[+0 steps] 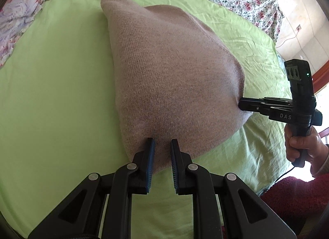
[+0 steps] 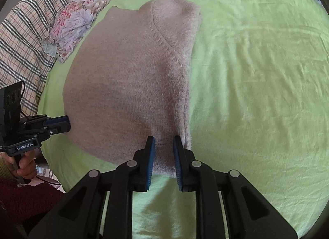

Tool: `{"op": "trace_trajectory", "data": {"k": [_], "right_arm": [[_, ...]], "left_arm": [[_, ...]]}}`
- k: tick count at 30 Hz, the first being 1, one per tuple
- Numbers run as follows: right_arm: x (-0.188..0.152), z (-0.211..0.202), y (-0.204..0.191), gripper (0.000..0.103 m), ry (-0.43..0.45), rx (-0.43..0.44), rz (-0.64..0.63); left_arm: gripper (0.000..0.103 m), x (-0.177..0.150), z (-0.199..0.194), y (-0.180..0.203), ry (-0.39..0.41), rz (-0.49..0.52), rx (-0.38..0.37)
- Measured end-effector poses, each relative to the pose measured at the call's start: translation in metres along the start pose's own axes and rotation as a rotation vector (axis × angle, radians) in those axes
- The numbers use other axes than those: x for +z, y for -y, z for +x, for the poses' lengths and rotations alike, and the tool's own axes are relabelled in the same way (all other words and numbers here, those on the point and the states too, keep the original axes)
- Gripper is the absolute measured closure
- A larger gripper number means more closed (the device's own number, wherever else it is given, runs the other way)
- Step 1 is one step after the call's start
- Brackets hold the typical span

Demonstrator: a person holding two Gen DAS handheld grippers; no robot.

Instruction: Fold small clothes

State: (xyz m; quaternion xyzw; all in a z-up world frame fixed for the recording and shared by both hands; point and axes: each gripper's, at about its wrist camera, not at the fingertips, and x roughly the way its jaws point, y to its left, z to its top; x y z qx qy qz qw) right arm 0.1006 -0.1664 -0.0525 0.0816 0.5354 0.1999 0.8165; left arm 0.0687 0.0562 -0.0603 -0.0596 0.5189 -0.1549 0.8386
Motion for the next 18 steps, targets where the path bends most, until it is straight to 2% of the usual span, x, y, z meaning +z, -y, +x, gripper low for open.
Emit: {"op": "trace_trajectory", "data": {"k": [11, 16, 18], "right_arm": [[-0.005, -0.015, -0.007, 0.083, -0.01, -0.019, 0.003], [-0.005, -0.036, -0.011, 0.079, 0.036, -0.024, -0.003], [-0.004, -0.042, -0.013, 0.076, 0.045, -0.024, -0.007]], "left_arm": [[0.078, -0.005, -0.011, 0.008, -0.012, 0.027, 0.027], [0.065, -0.004, -0.027, 0.009, 0.01, 0.041, 0.089], [0.063, -0.002, -0.034, 0.009, 0.025, 0.048, 0.111]]}}
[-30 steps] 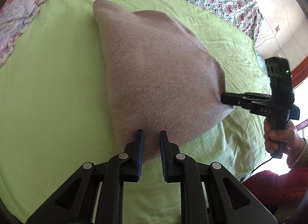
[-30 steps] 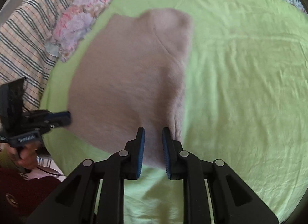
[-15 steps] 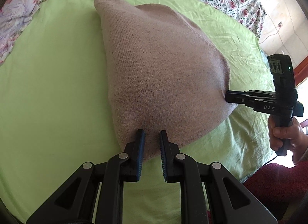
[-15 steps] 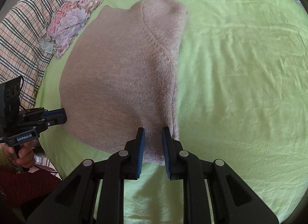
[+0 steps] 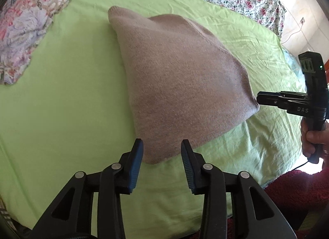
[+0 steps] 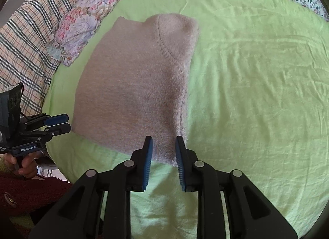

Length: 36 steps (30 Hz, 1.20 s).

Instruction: Fold small clothes

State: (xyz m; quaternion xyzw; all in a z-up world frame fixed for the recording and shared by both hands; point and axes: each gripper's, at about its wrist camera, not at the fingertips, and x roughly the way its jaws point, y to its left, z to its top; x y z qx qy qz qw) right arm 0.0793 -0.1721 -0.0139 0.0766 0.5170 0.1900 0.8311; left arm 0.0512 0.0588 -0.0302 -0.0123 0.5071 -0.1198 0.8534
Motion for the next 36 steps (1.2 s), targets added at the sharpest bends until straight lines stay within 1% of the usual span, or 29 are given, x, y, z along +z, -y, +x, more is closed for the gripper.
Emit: {"op": "trace_trajectory", "data": {"k": [3, 6, 9, 11, 13, 18, 20, 22, 26, 28, 32, 36], "right_arm": [[0.004, -0.007, -0.005, 0.071, 0.014, -0.008, -0.02], [0.007, -0.012, -0.011, 0.067, 0.027, -0.011, -0.033], [0.009, -0.015, -0.013, 0.06, 0.04, -0.018, -0.044], [0.009, -0.017, -0.015, 0.056, 0.044, -0.016, -0.049], [0.008, -0.019, -0.018, 0.052, 0.048, -0.02, -0.058], [0.006, -0.022, -0.025, 0.042, 0.06, -0.023, -0.082], [0.005, -0.023, -0.027, 0.036, 0.063, -0.03, -0.094], [0.005, -0.024, -0.027, 0.034, 0.066, -0.033, -0.103], [0.003, -0.025, -0.028, 0.027, 0.074, -0.04, -0.116], [0.002, -0.026, -0.028, 0.025, 0.079, -0.038, -0.119], [0.001, -0.026, -0.029, 0.024, 0.081, -0.038, -0.121], [0.002, -0.023, -0.027, 0.024, 0.075, -0.04, -0.121]], "left_arm": [[0.058, 0.004, -0.009, -0.002, 0.029, 0.001, 0.034], [0.053, 0.008, -0.017, -0.003, 0.054, -0.003, 0.045], [0.044, 0.009, -0.023, -0.002, 0.073, 0.005, 0.072], [0.042, 0.009, -0.029, -0.001, 0.088, 0.009, 0.082], [0.031, 0.008, -0.031, 0.001, 0.095, 0.013, 0.103], [0.027, 0.003, -0.039, 0.001, 0.115, 0.014, 0.147], [0.026, 0.001, -0.042, 0.0, 0.123, 0.01, 0.167], [0.025, 0.0, -0.044, -0.001, 0.129, 0.005, 0.176], [0.025, -0.003, -0.046, -0.006, 0.133, -0.021, 0.206], [0.024, -0.004, -0.045, -0.007, 0.133, -0.028, 0.228], [0.021, -0.004, -0.044, -0.01, 0.124, -0.036, 0.231], [0.021, -0.003, -0.039, -0.009, 0.115, -0.025, 0.251]]}}
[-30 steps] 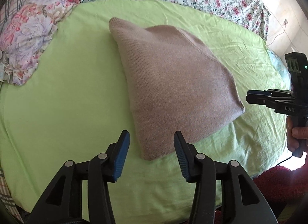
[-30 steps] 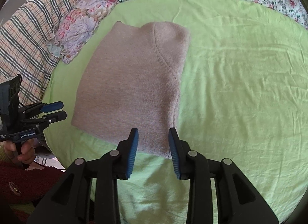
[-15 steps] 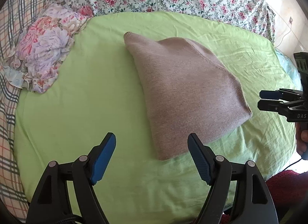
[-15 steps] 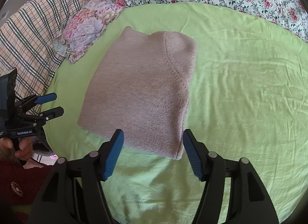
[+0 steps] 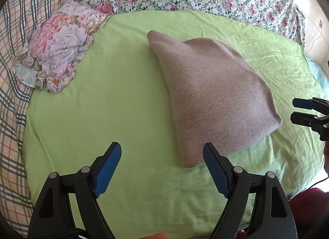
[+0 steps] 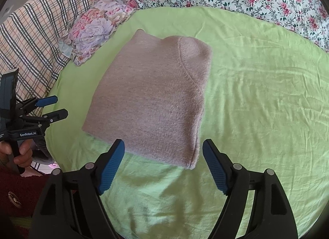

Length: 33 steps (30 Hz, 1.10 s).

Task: Fold small clothes
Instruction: 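Withdraw both open grippers from the folded sweater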

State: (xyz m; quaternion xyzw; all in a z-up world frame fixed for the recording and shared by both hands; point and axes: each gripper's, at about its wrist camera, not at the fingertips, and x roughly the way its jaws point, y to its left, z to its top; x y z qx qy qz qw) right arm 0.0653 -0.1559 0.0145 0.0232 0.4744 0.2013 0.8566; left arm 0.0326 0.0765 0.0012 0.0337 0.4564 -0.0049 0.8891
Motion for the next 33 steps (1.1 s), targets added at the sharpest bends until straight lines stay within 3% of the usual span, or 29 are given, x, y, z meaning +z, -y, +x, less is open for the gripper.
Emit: {"op": "trace_trajectory", "data": {"k": [5, 17, 33], "right_arm": [[0.007, 0.011, 0.001, 0.024, -0.001, 0.0, -0.003], [0.032, 0.028, 0.001, 0.024, 0.004, 0.004, -0.028], [0.054, 0.04, 0.003, 0.022, 0.0, -0.005, -0.056]], "left_arm": [[0.02, 0.006, 0.006, 0.007, -0.013, 0.027, 0.004], [0.019, 0.03, 0.027, 0.018, -0.063, 0.064, 0.132], [0.015, 0.062, 0.031, 0.025, -0.015, 0.071, 0.172]]}}
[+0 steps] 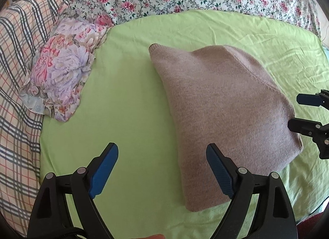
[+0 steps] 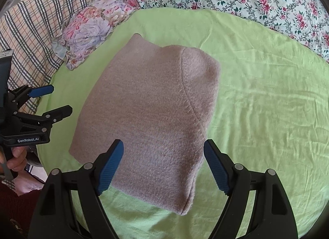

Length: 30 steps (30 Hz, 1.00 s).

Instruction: Fold small clothes

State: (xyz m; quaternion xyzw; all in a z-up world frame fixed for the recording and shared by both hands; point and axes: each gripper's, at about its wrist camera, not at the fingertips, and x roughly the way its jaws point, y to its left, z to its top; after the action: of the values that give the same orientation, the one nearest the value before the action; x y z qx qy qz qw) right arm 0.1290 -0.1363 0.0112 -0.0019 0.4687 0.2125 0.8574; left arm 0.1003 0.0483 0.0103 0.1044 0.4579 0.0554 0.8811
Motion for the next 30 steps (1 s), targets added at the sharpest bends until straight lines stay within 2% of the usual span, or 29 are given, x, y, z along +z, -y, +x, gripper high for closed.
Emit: {"op": "trace_trajectory", "data": {"k": [4, 15, 20, 26, 27, 28, 29, 30], "right_arm": [[0.004, 0.003, 0.0, 0.018, 0.006, 0.001, 0.009], [0.008, 0.003, 0.006, 0.017, 0.026, 0.013, 0.033], [0.017, 0.011, 0.032, 0.017, 0.04, 0.025, 0.135], [0.022, 0.038, 0.073, 0.018, 0.037, 0.112, 0.365], [0.021, 0.046, 0.077, 0.021, 0.025, 0.135, 0.404], [0.021, 0.054, 0.082, 0.032, 0.002, 0.156, 0.435], [0.02, 0.063, 0.085, 0.062, -0.033, 0.169, 0.461], [0.02, 0.069, 0.086, 0.083, -0.064, 0.165, 0.474]], "left_arm": [[0.015, 0.003, 0.002, 0.003, 0.003, 0.002, -0.003], [0.014, 0.008, 0.008, 0.0, 0.002, -0.021, -0.04], [0.014, 0.019, 0.022, -0.014, -0.026, -0.091, -0.074], [0.014, 0.032, 0.053, -0.033, -0.091, -0.185, -0.114], [0.014, 0.034, 0.058, -0.035, -0.097, -0.2, -0.118], [0.014, 0.034, 0.063, -0.036, -0.1, -0.21, -0.125], [0.013, 0.036, 0.067, -0.038, -0.103, -0.218, -0.128], [0.013, 0.038, 0.072, -0.038, -0.108, -0.22, -0.13]]}}
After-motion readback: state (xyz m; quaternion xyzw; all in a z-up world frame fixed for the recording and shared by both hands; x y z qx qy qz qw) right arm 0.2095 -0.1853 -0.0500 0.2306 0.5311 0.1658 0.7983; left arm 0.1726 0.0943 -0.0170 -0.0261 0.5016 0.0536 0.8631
